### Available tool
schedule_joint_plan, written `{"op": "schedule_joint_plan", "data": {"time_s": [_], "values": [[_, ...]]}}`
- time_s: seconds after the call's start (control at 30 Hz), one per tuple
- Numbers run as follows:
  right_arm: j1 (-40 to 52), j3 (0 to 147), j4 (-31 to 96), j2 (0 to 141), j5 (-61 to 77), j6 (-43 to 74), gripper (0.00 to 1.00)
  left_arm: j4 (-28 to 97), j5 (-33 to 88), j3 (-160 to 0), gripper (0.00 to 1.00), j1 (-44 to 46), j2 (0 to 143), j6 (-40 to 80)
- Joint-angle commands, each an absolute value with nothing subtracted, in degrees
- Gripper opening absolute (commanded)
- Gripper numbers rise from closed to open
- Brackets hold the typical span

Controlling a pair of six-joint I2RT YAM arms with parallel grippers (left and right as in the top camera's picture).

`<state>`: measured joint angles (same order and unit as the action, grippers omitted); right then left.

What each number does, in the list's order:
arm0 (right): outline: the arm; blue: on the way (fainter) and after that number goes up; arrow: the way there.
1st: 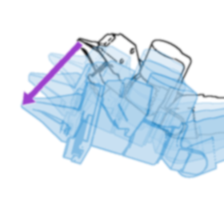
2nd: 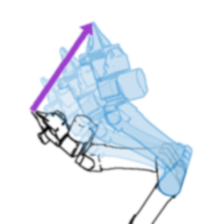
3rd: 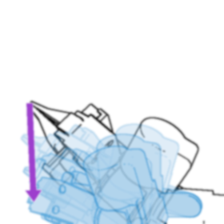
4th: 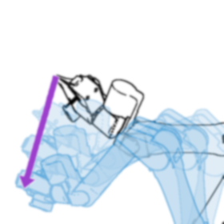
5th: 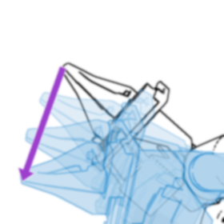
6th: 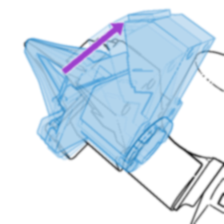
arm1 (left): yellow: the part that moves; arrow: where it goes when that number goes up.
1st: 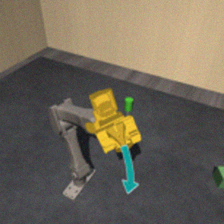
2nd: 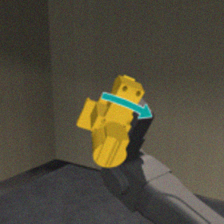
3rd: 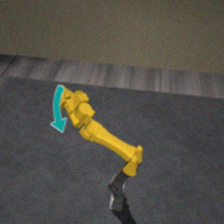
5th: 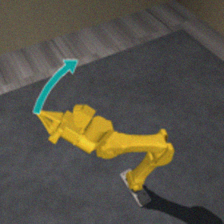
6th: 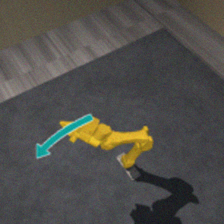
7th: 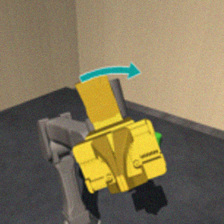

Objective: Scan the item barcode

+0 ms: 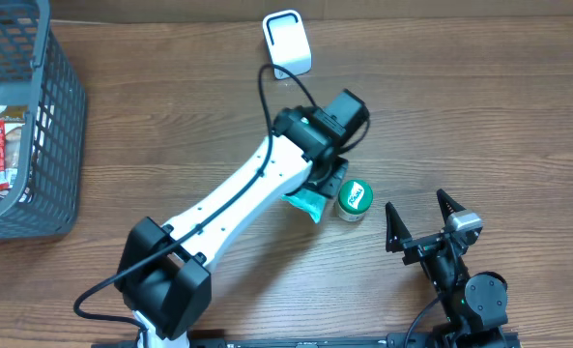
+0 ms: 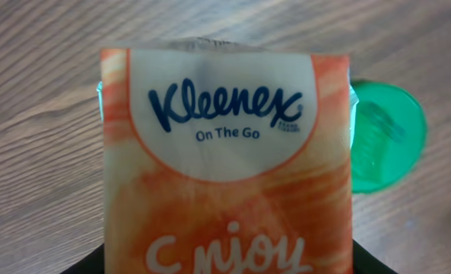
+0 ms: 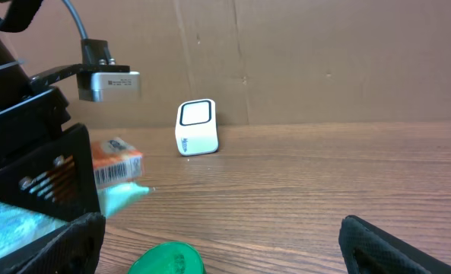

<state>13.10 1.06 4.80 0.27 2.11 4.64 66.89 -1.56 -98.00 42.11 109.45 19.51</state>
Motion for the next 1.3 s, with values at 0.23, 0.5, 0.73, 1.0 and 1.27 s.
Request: {"op": "schedule_joint_plan", "data": {"time_s": [0.23,0.5,0.73,1.0,1.27], "values": [[12.78,0.45,4.69,0.16,1.78,4.45,1.00,61.89,-1.80,-88.84,0.52,40.21,107.94,28.82],[12.78,0.45,4.67,0.16,1.78,4.45,1.00,46.72,4.23,-75.59,0.52,40.12,107.94,33.41],[12.78,0.45,4.67,0.16,1.78,4.45,1.00,37.12,11.25,-70.28,0.53,40.51,107.94,34.98],[12.78,0.45,4.67,0.16,1.78,4.45,1.00,39.00,10.55,-70.30,0.61,39.79,107.92,33.67],[12.78,0.45,4.67,0.16,1.78,4.45,1.00,41.60,10.02,-71.85,0.71,36.69,106.96,29.10]]}}
